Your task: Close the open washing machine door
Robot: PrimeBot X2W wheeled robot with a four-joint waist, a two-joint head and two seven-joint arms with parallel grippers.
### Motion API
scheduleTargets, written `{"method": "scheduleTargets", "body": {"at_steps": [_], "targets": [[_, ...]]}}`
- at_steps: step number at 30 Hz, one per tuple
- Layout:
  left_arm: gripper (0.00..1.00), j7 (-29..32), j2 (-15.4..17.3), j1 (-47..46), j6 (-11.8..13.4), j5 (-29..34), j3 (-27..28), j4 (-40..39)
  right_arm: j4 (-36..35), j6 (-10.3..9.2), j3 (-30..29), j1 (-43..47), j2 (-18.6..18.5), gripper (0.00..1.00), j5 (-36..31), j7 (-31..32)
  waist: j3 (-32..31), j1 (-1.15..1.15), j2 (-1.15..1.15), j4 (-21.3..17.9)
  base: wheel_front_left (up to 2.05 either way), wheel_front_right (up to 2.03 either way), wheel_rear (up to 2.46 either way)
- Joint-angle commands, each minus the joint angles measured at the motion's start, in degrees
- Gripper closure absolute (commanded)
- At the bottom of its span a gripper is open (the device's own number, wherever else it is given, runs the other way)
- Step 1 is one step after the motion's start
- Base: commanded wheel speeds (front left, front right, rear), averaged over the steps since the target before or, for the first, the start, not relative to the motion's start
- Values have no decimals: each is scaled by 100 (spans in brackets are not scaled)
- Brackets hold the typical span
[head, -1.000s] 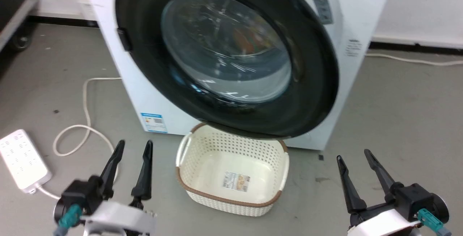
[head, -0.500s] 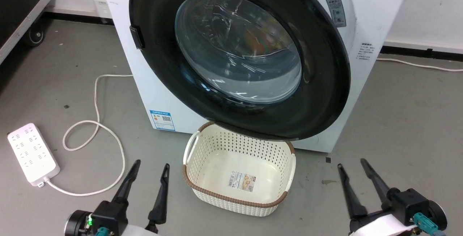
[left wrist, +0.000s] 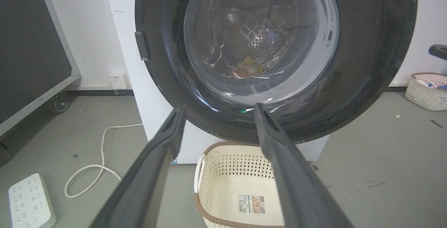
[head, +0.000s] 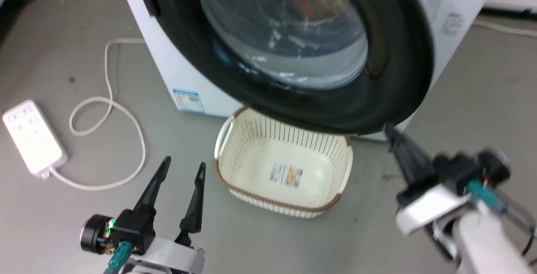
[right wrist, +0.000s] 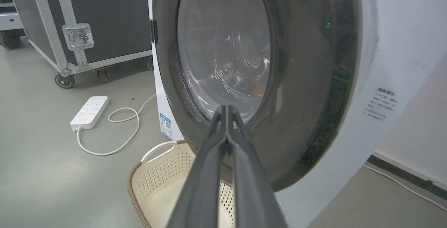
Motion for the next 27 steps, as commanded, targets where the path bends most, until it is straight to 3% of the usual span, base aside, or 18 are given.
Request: {"method": "scheduleTargets", "body": {"at_steps": [1, 4, 15, 19, 20, 27], "targets": [[0, -30, -2, -95, -21, -1, 9, -27, 99, 3, 88, -243, -157, 100, 55, -25, 302, -1, 0, 100, 0, 0, 0], [0, -30, -10, -285, -21, 20, -69, -42, 635, 3, 374, -1117, -629, 100, 431, -25, 634, -1, 0, 219, 0, 0, 0], [0, -30, -115, -653, -21, -59, -217, -51, 1966, 3, 618, -2970, -1497, 100, 1358, 107, 1278, -1, 0, 564, 0, 0, 0], [0, -30, -143, -731, -22, -56, -260, -90, 2432, 3, 566, -3574, -1617, 100, 1703, 192, 1426, -1, 0, 651, 0, 0, 0], [0, -30, -156, -826, -22, -62, -272, -156, 3102, 3, 477, -4313, -1666, 100, 1898, 304, 1535, -1, 0, 724, 0, 0, 0], [0, -30, -184, -830, -22, -41, -296, -95, 3722, 3, 484, -4612, -1578, 100, 1898, 157, 1384, -1, 0, 729, 0, 0, 0]]}}
